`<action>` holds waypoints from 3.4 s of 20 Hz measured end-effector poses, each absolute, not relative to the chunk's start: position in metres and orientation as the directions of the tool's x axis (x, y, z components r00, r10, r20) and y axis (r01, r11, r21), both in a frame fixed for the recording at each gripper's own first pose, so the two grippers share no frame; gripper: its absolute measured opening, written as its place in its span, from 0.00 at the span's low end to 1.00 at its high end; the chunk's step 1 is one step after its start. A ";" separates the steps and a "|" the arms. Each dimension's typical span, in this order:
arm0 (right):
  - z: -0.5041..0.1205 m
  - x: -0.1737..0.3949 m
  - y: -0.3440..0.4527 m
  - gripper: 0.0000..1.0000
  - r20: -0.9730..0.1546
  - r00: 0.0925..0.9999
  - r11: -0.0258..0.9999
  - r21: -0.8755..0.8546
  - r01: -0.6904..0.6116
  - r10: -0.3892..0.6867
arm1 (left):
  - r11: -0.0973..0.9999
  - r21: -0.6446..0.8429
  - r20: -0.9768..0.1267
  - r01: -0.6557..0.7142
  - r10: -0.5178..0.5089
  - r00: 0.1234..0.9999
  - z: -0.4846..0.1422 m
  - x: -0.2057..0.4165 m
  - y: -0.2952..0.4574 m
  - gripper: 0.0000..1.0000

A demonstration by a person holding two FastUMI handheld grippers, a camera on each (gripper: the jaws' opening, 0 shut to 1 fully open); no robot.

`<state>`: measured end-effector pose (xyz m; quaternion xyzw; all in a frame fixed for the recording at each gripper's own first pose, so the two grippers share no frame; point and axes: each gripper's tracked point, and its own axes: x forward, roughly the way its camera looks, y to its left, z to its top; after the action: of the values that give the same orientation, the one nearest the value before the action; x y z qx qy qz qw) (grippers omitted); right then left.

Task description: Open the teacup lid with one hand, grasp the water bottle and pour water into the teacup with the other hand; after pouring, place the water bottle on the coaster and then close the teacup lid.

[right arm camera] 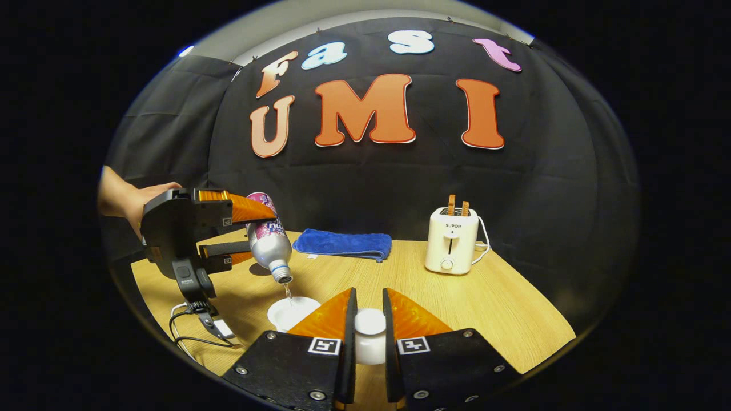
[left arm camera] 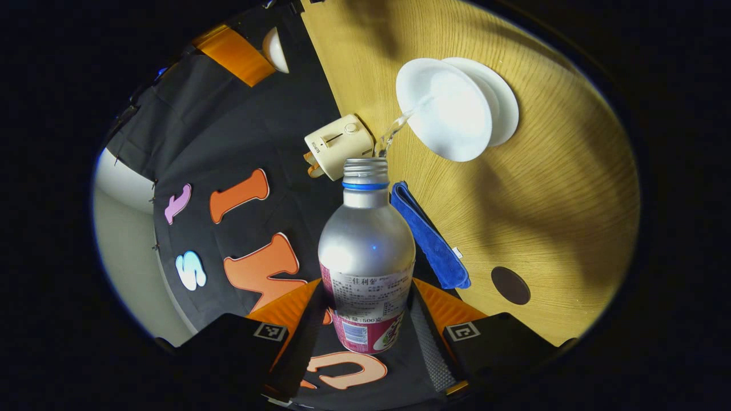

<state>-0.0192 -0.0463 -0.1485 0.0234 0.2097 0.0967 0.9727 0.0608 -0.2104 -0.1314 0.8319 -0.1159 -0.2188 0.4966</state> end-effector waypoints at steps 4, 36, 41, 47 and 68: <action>-0.147 -0.018 -0.045 0.22 -0.399 0.894 0.979 0.089 -0.185 0.205 | -0.499 0.866 -0.251 0.012 -0.415 0.874 -0.127 0.063 -0.213 0.85; -0.154 -0.019 -0.017 0.22 -0.413 0.882 0.974 0.093 -0.208 0.228 | -0.262 0.964 -0.097 -0.044 -0.499 0.861 -0.092 0.055 -0.211 0.87; -0.148 -0.018 -0.003 0.22 -0.403 0.884 0.971 0.099 -0.217 0.238 | 0.019 0.999 0.054 -0.051 -0.464 0.884 -0.048 0.063 -0.197 0.85; -0.143 -0.013 0.017 0.22 -0.390 0.887 0.969 0.102 -0.226 0.248 | 0.396 0.918 0.162 -0.016 -0.338 0.927 -0.018 0.074 -0.161 0.82; -0.195 0.012 0.081 0.22 -0.438 0.857 0.963 0.100 -0.252 0.270 | 0.981 0.174 -0.198 0.087 -0.052 0.979 -0.111 0.153 -0.078 0.84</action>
<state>0.0116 0.0805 -0.1950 0.0195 0.2301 0.1353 0.9635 0.1535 -0.0779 -0.1110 0.0910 0.0966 -0.0351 0.9905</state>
